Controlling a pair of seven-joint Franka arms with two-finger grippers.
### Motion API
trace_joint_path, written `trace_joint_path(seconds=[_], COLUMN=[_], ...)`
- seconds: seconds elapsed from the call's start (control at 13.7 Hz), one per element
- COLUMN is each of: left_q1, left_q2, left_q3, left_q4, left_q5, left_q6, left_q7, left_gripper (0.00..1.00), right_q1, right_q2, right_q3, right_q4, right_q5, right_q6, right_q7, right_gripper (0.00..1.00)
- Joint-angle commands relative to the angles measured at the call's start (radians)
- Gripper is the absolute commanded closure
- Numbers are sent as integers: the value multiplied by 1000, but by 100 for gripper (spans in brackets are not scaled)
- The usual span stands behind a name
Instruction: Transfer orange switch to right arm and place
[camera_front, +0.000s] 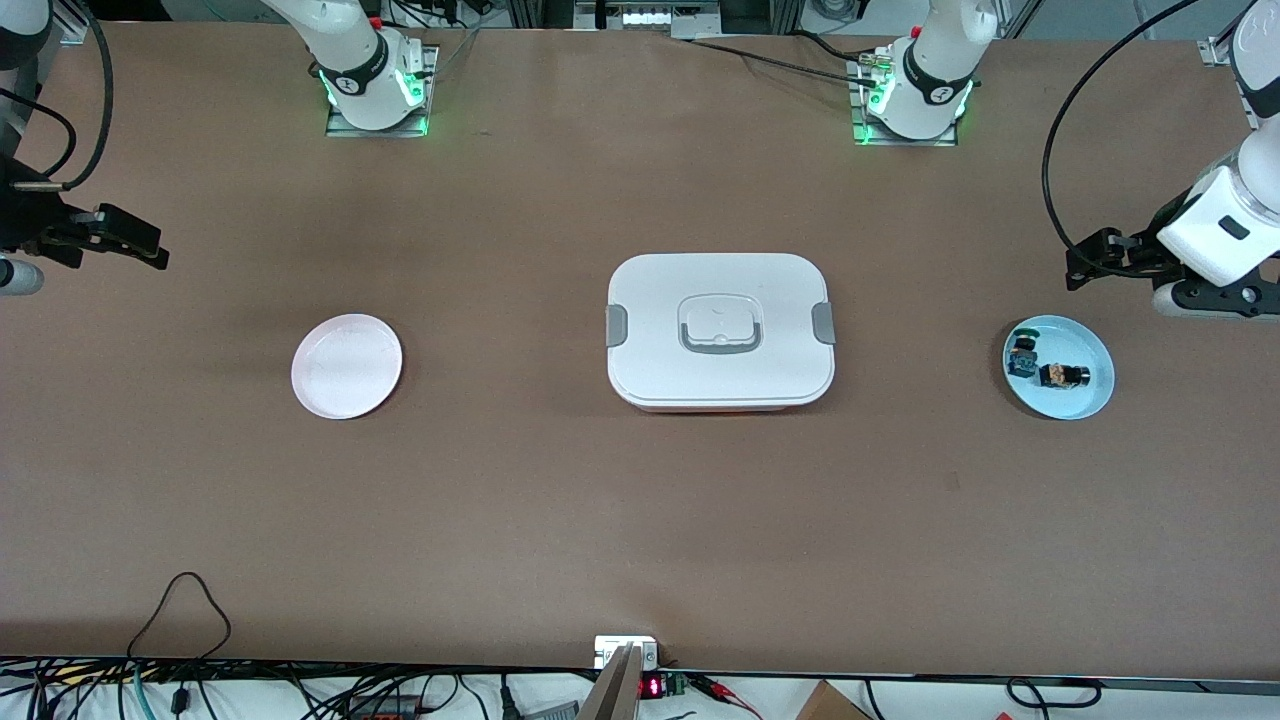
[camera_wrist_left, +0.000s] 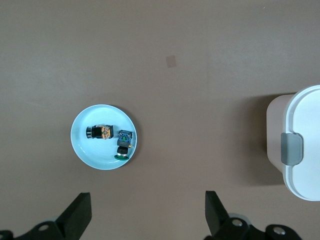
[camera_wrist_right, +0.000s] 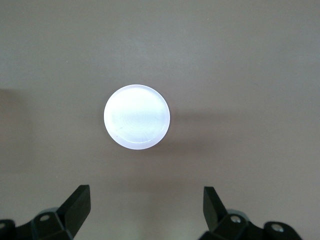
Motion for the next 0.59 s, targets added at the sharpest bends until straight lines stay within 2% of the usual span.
trace_joint_path(seconds=[0.0, 0.51], left_q1=[-4, -7], left_q2=[16, 19], left_q3=[1, 1], left_q4=[33, 33], left_q5=[11, 12], left_q6=[-24, -58], left_q7=[-7, -17], left_gripper=[0, 0], right_q1=[0, 0], right_q2=[-24, -52], right_q3=[2, 2], right_q4=[-14, -51], right_q5=[4, 0], right_q6=[-11, 11], right_q7=[-3, -3], right_gripper=[0, 0])
